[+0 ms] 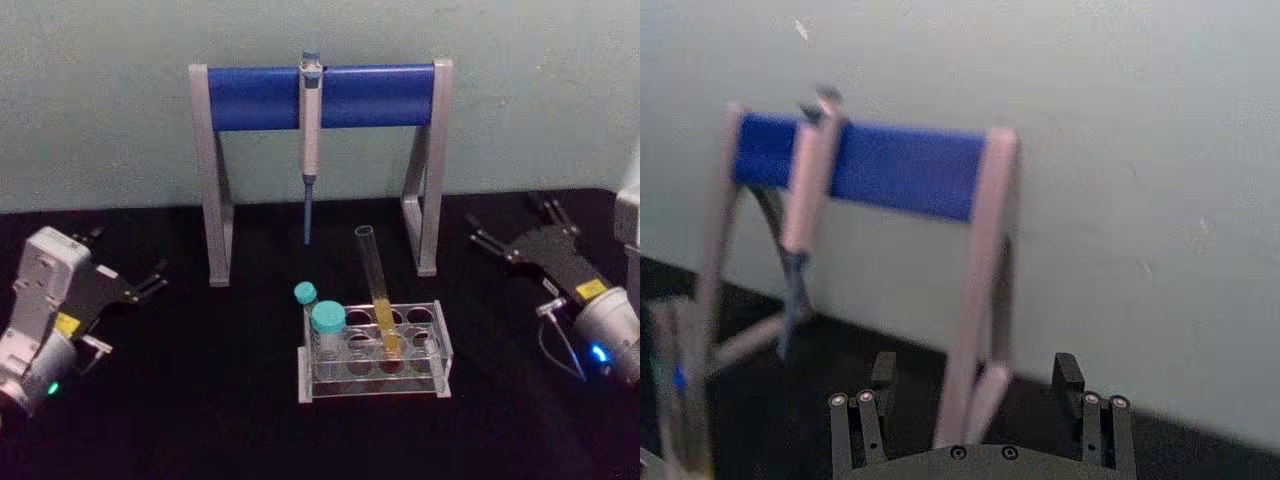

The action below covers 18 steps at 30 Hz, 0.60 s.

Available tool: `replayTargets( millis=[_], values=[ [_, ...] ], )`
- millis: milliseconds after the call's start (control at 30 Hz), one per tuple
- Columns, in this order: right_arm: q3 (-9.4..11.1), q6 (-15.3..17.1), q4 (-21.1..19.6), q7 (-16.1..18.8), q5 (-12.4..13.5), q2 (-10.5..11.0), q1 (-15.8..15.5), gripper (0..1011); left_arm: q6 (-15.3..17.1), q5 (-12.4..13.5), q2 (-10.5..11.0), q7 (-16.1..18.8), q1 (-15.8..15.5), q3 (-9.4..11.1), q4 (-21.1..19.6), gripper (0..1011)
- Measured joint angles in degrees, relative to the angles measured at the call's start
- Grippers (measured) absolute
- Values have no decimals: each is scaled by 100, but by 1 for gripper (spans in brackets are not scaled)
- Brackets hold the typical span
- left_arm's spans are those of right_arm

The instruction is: Pick up the test tube from the test tube rack, shake it, then place it back into the test tube rack.

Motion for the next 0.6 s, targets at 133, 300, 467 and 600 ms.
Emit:
replayTargets(
  millis=[133, 300, 467, 600],
  values=[
    [39, 414, 75, -290, -136, -101, -101, 1000, 0, 0, 0, 0, 0, 0, 0, 1001],
    [45, 677, 194, -364, -210, -184, -137, 1000, 0, 0, 0, 0, 0, 0, 0, 1001],
    [56, 777, 260, -372, -238, -227, -145, 1000, 0, 0, 0, 0, 0, 0, 0, 1001],
    [54, 775, 257, -373, -238, -222, -145, 1000, 0, 0, 0, 0, 0, 0, 0, 1001]
  ],
)
